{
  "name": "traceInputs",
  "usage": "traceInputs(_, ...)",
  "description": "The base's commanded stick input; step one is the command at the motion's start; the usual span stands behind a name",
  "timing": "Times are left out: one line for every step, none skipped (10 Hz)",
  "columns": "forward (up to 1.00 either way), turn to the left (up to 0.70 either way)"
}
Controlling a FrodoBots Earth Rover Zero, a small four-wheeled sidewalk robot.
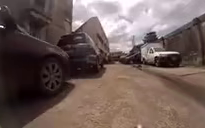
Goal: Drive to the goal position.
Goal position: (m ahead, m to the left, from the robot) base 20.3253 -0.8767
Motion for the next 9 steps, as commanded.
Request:
traceInputs(0.85,-0.33)
traceInputs(0.85,-0.27)
traceInputs(0.85,-0.13)
traceInputs(0.85,0.0)
traceInputs(0.85,0.0)
traceInputs(0.85,0.0)
traceInputs(0.85,-0.09)
traceInputs(0.85,-0.33)
traceInputs(0.85,-0.1)
